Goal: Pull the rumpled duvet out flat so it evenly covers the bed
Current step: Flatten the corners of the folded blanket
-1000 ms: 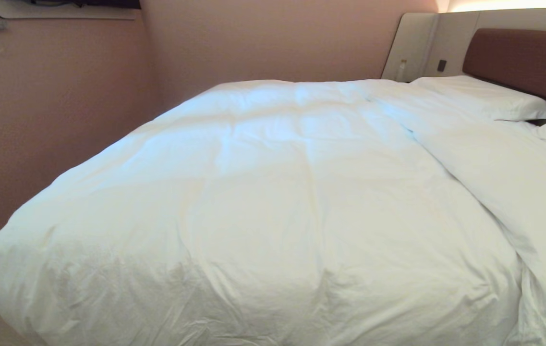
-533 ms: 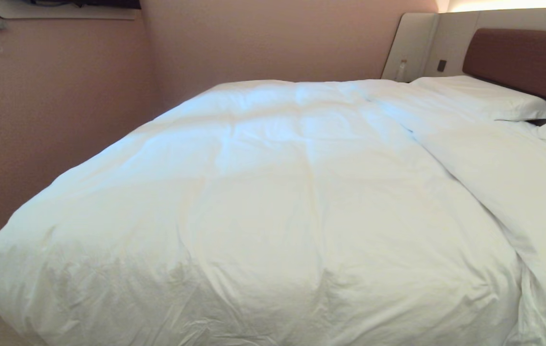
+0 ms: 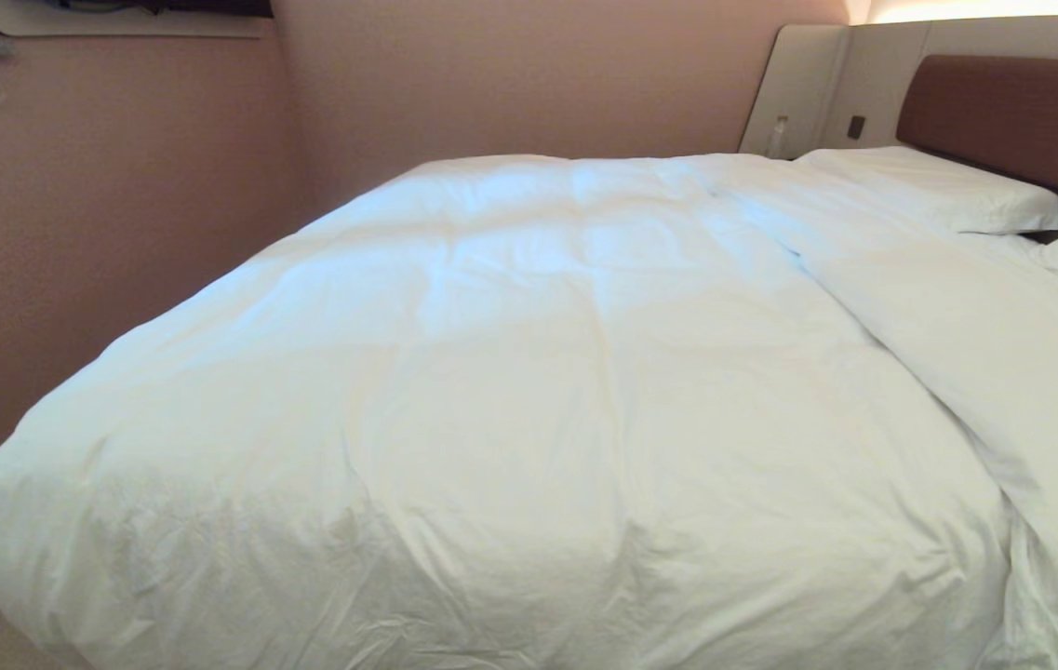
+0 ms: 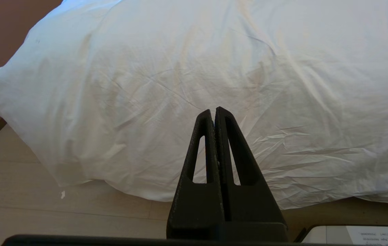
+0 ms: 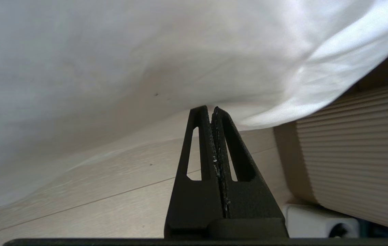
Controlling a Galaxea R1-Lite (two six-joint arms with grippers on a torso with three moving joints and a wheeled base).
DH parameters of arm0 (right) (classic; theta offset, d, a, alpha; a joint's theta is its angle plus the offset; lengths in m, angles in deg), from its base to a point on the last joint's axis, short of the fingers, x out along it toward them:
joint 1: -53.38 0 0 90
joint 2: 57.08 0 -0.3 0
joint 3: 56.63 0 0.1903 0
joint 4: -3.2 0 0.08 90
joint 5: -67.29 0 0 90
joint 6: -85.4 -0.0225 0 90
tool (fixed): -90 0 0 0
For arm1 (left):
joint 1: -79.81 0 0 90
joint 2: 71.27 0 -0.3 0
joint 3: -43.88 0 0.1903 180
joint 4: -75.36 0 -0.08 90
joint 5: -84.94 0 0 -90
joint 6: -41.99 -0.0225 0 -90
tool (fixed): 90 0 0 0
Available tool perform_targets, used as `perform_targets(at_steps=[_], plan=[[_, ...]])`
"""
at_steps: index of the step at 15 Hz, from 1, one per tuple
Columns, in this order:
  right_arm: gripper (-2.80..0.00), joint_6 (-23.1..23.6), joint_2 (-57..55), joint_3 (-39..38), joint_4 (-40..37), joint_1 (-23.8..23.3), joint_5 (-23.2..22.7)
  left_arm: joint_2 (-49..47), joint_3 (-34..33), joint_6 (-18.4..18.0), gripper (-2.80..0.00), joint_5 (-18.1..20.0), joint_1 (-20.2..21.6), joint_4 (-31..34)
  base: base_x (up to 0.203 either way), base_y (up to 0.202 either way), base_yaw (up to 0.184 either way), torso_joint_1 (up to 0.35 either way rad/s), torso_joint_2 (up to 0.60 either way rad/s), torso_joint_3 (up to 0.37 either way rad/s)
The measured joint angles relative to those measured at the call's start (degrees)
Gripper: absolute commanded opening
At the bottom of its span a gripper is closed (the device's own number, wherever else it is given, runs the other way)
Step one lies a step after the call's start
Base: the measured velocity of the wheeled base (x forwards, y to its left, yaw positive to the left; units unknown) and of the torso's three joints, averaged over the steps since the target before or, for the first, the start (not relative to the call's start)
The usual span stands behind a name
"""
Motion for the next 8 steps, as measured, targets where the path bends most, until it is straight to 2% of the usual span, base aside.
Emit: perform_targets(at_steps=[5,8], plan=[[-2.8,-0.48,1.87,0.91,-0.17,0.37,0.42,0.0,0.0,-0.01,-2.8,0.0,0.0,0.0,0.0,0.0,0.0,0.0,0.0,0.0],[-2.8,-2.75,2.54,4.35,-0.37,2.27,2.24,0.02,0.0,0.0,-2.8,0.02,0.0,0.0,0.0,0.0,0.0,0.0,0.0,0.0]])
